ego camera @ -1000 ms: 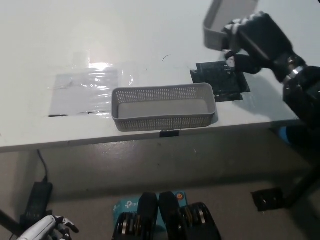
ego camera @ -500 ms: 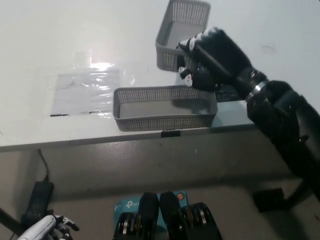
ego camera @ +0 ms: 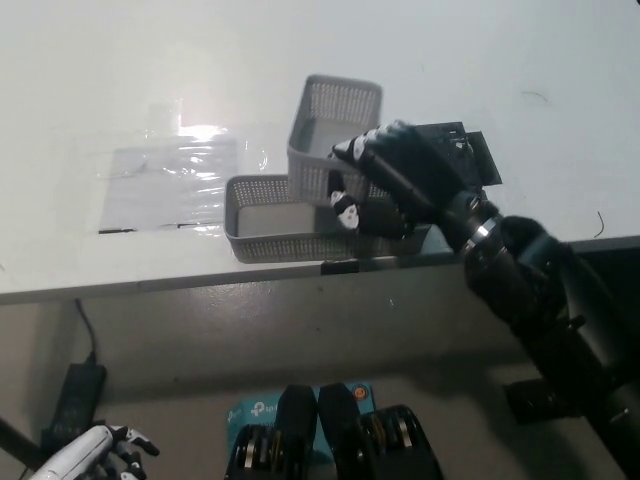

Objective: The robot uses its right hand to pick up the grey box kept on the middle on the desk and place it on top of another box next to it in a right angle

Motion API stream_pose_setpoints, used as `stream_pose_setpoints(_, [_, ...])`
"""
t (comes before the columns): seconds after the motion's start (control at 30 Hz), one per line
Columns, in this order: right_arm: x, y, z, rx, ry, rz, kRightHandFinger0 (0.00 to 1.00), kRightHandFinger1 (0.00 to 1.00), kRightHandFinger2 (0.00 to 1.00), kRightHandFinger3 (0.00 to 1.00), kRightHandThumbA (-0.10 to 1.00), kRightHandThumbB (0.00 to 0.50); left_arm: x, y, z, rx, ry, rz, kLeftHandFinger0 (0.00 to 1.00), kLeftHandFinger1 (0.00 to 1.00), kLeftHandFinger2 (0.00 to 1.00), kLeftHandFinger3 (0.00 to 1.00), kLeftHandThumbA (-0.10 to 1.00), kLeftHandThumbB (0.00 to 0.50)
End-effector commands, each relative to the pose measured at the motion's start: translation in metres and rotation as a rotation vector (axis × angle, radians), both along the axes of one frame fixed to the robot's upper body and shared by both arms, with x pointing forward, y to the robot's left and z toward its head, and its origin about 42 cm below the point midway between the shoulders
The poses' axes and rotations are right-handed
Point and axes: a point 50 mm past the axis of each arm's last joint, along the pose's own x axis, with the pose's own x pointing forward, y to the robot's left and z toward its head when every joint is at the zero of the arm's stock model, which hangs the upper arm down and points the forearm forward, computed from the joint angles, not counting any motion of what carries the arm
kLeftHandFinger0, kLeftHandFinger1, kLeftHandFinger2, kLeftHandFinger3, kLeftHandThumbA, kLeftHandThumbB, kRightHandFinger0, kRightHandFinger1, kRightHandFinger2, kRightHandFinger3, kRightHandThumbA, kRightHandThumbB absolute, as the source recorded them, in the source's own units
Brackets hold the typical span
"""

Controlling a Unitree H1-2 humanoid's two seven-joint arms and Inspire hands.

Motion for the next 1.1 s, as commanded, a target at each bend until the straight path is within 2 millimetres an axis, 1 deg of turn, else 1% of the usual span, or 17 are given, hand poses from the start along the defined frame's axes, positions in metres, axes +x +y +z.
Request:
stream_pose_setpoints(0.0, [-0.009,0.012,0.011,0.044,-0.050,0.086,0.00,0.00,0.33,0.24,-0.10,0.183,0.005,0.004,0.009,0.025,-0.033,-0.023,0.31,0.36,0.48,0.62,0.18,0.321])
stream_pose_setpoints(0.07, [-0.014,0.015,0.002,0.053,-0.053,0.112,0.00,0.00,0.36,0.22,-0.10,0.163,0.005,0.002,0.010,0.012,-0.028,-0.021,0.34,0.38,0.50,0.63,0.17,0.320])
stream_pose_setpoints(0.1, [-0.015,0.018,-0.001,0.053,-0.047,0.119,0.00,0.00,0.37,0.22,-0.10,0.155,0.005,0.001,0.011,0.013,-0.027,-0.020,0.32,0.36,0.49,0.62,0.17,0.324])
stream_pose_setpoints(0.17, [-0.015,0.019,-0.003,0.057,-0.044,0.130,0.00,0.01,0.38,0.22,-0.10,0.168,0.004,0.001,0.010,0.011,-0.028,-0.018,0.31,0.36,0.49,0.62,0.17,0.326])
stream_pose_setpoints(0.23, [-0.018,0.020,-0.010,0.068,-0.038,0.133,0.00,0.01,0.39,0.20,-0.10,0.128,0.004,0.001,0.010,0.019,-0.025,-0.028,0.31,0.36,0.49,0.62,0.18,0.326])
stream_pose_setpoints(0.37, [-0.019,0.019,-0.017,0.066,-0.039,0.128,0.00,0.04,0.43,0.22,-0.10,0.111,0.006,0.000,0.010,0.018,-0.023,-0.034,0.32,0.37,0.49,0.61,0.19,0.327])
stream_pose_setpoints(0.4, [-0.018,0.017,-0.024,0.058,-0.049,0.133,0.00,0.01,0.42,0.21,-0.10,0.101,0.006,0.000,0.010,0.012,-0.023,-0.032,0.34,0.38,0.51,0.61,0.18,0.324])
stream_pose_setpoints(0.5, [-0.016,0.012,-0.027,0.034,-0.053,0.135,0.00,0.03,0.45,0.23,-0.10,0.122,0.005,-0.001,0.009,0.017,-0.020,-0.037,0.34,0.38,0.51,0.62,0.19,0.325])
stream_pose_setpoints(0.57, [-0.014,0.008,-0.028,0.023,-0.057,0.130,0.00,0.04,0.46,0.26,-0.10,0.107,0.003,-0.001,0.009,0.019,-0.018,-0.034,0.34,0.38,0.51,0.62,0.19,0.328])
stream_pose_setpoints(0.63, [-0.012,0.005,-0.027,0.009,-0.088,0.122,0.00,0.03,0.47,0.27,-0.10,0.105,0.003,-0.001,0.007,0.021,-0.021,-0.033,0.33,0.37,0.50,0.62,0.18,0.333])
stream_pose_setpoints(0.7, [-0.007,-0.001,-0.025,-0.008,-0.120,0.101,0.00,0.03,0.47,0.28,-0.10,0.111,0.003,-0.002,0.007,0.021,-0.011,-0.032,0.34,0.39,0.53,0.63,0.21,0.330])
stream_pose_setpoints(0.83, [-0.002,-0.006,-0.023,-0.026,-0.132,0.087,0.00,0.03,0.44,0.27,-0.10,0.139,0.003,-0.002,0.007,0.026,-0.015,-0.039,0.35,0.40,0.53,0.65,0.22,0.324])
stream_pose_setpoints(0.87, [-0.001,-0.007,-0.024,-0.027,-0.130,0.085,0.00,0.03,0.43,0.27,-0.10,0.171,0.003,-0.002,0.007,0.023,-0.019,-0.041,0.34,0.39,0.52,0.65,0.21,0.322])
stream_pose_setpoints(0.9, [-0.001,-0.009,-0.027,-0.041,-0.116,0.086,0.00,0.04,0.43,0.30,-0.10,0.206,0.001,-0.002,0.007,0.023,-0.018,-0.042,0.34,0.39,0.52,0.64,0.20,0.319])
stream_pose_setpoints(0.97, [0.000,-0.011,-0.031,-0.063,-0.122,0.086,0.00,0.05,0.43,0.38,-0.10,0.216,0.001,-0.002,0.007,0.023,-0.020,-0.043,0.35,0.40,0.53,0.63,0.19,0.324])
stream_pose_setpoints(1.03, [0.001,-0.013,-0.038,-0.105,-0.153,0.083,0.00,0.03,0.40,0.40,-0.10,0.192,0.000,-0.002,0.006,0.023,-0.021,-0.041,0.34,0.39,0.52,0.63,0.19,0.326])
stream_pose_setpoints(1.07, [0.001,-0.015,-0.043,-0.150,-0.186,0.079,0.00,0.02,0.38,0.39,-0.10,0.146,-0.001,-0.003,0.005,0.017,-0.029,-0.041,0.34,0.38,0.51,0.61,0.17,0.329])
